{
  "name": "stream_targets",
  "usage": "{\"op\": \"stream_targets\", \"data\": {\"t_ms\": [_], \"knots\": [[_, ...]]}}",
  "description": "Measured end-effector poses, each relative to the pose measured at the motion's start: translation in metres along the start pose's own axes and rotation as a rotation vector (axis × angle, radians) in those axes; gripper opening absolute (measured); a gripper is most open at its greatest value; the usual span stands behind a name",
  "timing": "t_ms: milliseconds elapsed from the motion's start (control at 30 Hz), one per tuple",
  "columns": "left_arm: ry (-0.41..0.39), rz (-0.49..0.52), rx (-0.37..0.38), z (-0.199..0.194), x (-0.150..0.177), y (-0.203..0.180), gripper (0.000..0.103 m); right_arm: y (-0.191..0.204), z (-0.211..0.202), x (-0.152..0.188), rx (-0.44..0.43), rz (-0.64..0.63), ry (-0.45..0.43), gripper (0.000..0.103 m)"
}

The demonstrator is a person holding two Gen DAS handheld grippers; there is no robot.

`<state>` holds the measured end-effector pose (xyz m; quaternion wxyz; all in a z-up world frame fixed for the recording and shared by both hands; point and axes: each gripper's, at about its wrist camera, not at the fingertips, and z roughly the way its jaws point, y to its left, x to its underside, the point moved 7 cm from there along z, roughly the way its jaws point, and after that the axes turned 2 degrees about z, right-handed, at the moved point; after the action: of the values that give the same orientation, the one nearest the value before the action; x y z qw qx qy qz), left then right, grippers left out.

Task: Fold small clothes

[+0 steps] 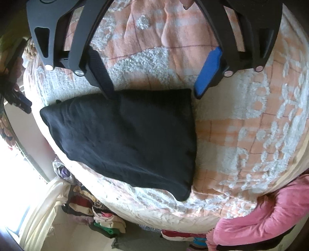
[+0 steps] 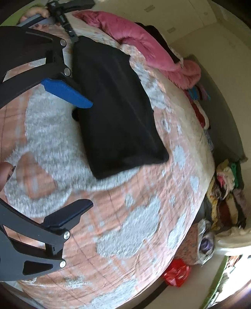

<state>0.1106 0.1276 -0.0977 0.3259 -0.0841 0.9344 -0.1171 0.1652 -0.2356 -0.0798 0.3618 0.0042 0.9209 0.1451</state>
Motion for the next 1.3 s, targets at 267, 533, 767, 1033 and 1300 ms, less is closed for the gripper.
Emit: {"op": "stream_targets", "data": {"t_ms": [267,533,767,1033,1300], "knots": [[-0.031,-0.056,-0.083,-0.006,-0.013,0.027,0.094,0.09,0.015,0.018,-0.042,-0.263,0.002,0.097],[-0.039,-0.071,-0.143,-0.005,-0.034,0.047,0.094,0.178,0.042,0.045,-0.116,-0.481,0.039,0.097],[-0.033,-0.092,-0.157,0.005,-0.061,0.062,0.094,0.237,0.059,0.062,-0.138,-0.664,0.024,0.098],[-0.025,-0.056,-0.188,0.021,-0.086,0.065,0.094,0.276,0.086,0.085,-0.121,-0.82,0.036,0.098],[-0.02,-0.042,-0.205,0.033,-0.103,0.072,0.094,0.3,0.114,0.096,-0.057,-0.912,-0.004,0.098]]}}
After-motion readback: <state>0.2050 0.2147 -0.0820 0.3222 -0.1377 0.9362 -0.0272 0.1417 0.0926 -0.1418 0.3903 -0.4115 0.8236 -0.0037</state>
